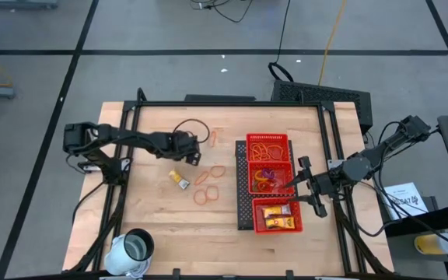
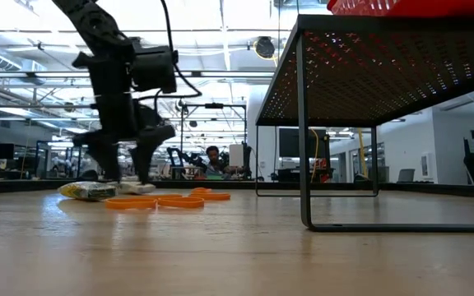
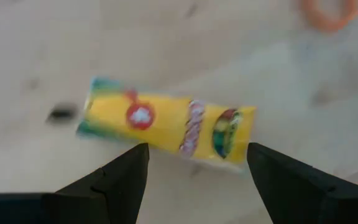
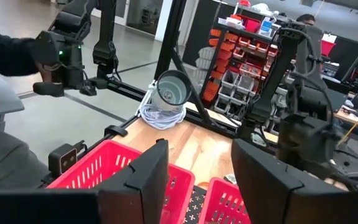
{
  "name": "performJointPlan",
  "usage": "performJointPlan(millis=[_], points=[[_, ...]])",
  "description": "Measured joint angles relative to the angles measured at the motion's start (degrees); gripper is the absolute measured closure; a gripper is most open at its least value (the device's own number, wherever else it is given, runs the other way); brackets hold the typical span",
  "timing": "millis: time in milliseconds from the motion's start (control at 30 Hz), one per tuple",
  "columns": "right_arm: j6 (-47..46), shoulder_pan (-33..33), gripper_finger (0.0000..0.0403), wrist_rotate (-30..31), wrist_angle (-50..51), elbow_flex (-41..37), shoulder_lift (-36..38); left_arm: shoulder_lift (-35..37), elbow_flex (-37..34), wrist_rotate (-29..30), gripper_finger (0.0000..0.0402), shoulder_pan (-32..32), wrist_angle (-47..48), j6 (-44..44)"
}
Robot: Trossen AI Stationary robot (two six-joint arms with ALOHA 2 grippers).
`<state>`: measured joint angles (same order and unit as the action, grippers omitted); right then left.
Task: Pick & Place Office Desk Supplies
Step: Put the yellow pack of crayons into the bottom red bin on the shelf
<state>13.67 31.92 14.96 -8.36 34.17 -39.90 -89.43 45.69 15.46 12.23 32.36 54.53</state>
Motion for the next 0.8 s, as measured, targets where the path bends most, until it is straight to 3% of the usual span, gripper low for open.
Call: performJointPlan(millis=[200, 300, 400, 667, 800], points=[[-1.0, 0.0, 0.0242, 0.0, 0.1, 0.0, 0.0, 0.0, 0.0, -0.8, 0.0119, 1.8, -15.7, -9.9], [-1.0, 0.0, 0.0242, 0.0, 0.1, 0.0, 0.0, 0.0, 0.4, -1.9, 0.0119, 2.4, -18.6, -17.8], [-1.0, 0.0, 0.0242, 0.0, 0.0, 0.0, 0.0, 0.0, 0.8, -1.0, 0.0119, 4.0, -15.9, -21.5], [-1.0, 0.0, 0.0243, 0.0, 0.0, 0.0, 0.0, 0.0, 0.8, 7.8, 0.0119, 10.2, -2.6, -21.4], [-1.0, 0.0, 0.0243, 0.0, 0.0, 0.0, 0.0, 0.0, 0.8, 5.6, 0.0119, 12.2, 3.0, -21.4]])
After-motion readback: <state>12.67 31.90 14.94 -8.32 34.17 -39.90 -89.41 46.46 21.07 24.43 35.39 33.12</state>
